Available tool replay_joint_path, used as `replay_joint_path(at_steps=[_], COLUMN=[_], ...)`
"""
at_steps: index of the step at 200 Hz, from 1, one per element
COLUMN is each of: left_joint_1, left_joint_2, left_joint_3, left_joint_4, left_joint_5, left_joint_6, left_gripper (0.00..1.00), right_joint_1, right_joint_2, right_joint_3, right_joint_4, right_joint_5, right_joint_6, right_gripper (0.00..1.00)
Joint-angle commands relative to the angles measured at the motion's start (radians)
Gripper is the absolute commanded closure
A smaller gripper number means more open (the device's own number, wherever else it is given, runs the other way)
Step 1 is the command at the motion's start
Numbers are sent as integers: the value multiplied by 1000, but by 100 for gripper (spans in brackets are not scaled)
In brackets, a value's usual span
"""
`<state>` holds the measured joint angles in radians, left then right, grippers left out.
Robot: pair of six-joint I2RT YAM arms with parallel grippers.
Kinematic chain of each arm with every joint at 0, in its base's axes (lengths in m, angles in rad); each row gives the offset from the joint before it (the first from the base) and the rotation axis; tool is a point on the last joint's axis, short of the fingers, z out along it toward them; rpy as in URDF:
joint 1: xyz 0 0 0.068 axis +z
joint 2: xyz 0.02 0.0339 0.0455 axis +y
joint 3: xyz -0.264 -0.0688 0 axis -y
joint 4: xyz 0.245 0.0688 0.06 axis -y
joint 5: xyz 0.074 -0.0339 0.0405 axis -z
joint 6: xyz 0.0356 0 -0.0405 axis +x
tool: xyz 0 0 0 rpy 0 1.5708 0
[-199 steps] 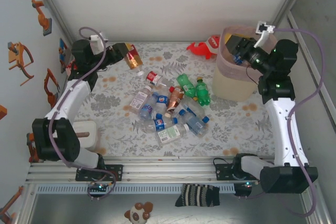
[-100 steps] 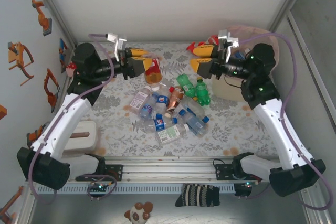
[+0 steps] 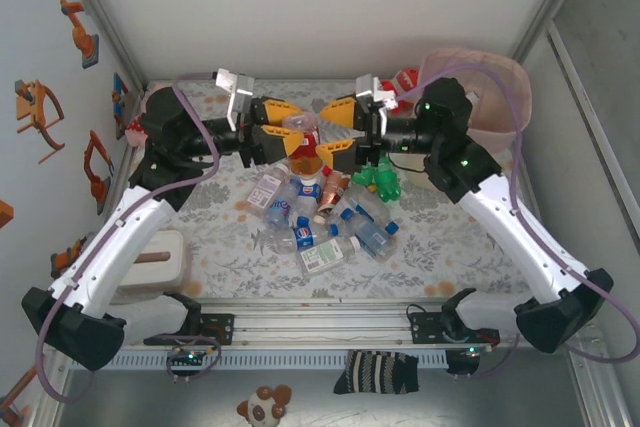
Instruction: Put the plastic bottles in the bin
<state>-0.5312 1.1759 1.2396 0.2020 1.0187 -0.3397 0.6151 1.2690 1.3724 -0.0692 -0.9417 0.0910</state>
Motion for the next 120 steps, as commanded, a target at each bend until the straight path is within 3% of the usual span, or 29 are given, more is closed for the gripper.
replay_joint_path(at_steps=[1,37,95,120], left_joint_1=[-12,-16,-15,-16], left_joint_2=[-13,-25,-18,-24], left_joint_3=[42,44,44,43], left_joint_4=[33,29,30,23], left_joint_5=[21,12,7,-10], left_joint_6=[30,44,49,61], left_gripper=[52,52,51,46], right_joint_1=[28,58,68,68], right_joint_2=[17,40,37,37], right_joint_3=[32,18,-3,0], right_joint_4=[-6,13,50,43], right_joint_5=[18,-34,-35,-31], right_joint_6=[-41,-18,23,21], right_gripper=[22,26,50,53])
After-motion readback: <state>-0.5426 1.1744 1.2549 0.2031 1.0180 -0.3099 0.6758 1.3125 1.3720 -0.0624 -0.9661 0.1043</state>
